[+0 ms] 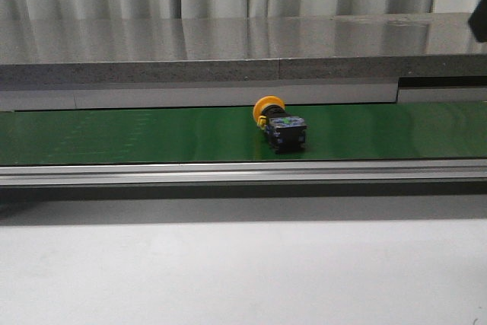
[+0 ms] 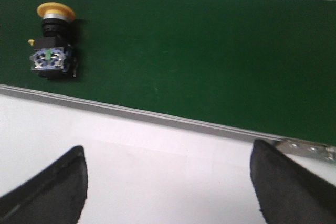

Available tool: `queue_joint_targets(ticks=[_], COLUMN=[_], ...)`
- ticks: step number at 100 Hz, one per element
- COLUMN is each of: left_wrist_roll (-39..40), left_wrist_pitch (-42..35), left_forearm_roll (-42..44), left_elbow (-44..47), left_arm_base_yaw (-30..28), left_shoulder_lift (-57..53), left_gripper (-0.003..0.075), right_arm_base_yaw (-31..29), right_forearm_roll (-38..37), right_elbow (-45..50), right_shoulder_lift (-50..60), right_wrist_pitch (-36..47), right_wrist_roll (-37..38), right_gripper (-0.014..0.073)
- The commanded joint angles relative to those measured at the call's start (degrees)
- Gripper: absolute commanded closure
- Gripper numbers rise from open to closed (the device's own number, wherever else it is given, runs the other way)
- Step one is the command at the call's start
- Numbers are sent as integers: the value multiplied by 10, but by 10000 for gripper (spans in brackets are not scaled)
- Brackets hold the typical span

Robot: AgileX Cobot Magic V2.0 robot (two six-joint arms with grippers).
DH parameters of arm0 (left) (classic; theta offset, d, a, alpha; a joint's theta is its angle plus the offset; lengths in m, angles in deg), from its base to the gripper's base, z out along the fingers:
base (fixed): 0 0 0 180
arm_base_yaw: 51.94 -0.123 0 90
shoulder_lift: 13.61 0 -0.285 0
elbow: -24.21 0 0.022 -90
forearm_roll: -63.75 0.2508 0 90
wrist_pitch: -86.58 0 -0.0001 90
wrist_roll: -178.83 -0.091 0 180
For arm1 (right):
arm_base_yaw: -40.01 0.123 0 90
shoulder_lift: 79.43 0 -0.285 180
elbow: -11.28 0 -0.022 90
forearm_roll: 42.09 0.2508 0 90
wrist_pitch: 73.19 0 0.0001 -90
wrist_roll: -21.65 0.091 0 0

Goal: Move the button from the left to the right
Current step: 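Lower the right gripper onto the button on the belt and close it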

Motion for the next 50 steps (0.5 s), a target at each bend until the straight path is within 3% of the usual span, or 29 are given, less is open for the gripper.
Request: queue_joint_targets(ticks=[1, 24, 50], left_wrist_roll=[2, 2, 2], left_wrist_pitch=[-48, -48, -48], left_forearm_roll=[-9, -9, -9], left_elbow=[-15, -15, -15], left_arm_base_yaw=[5, 5, 5], left_shoulder_lift=[4, 4, 4], left_gripper=[739, 739, 739], right_arm_base_yaw=[24, 84, 96], right_forearm_roll=[18, 18, 17], right_elbow=[-22, -22, -57], right_shoulder_lift=[-18, -89, -161], right_wrist_pitch=[59, 132, 158], right_wrist_roll=[-23, -37, -37], right_gripper=[-35, -31, -31])
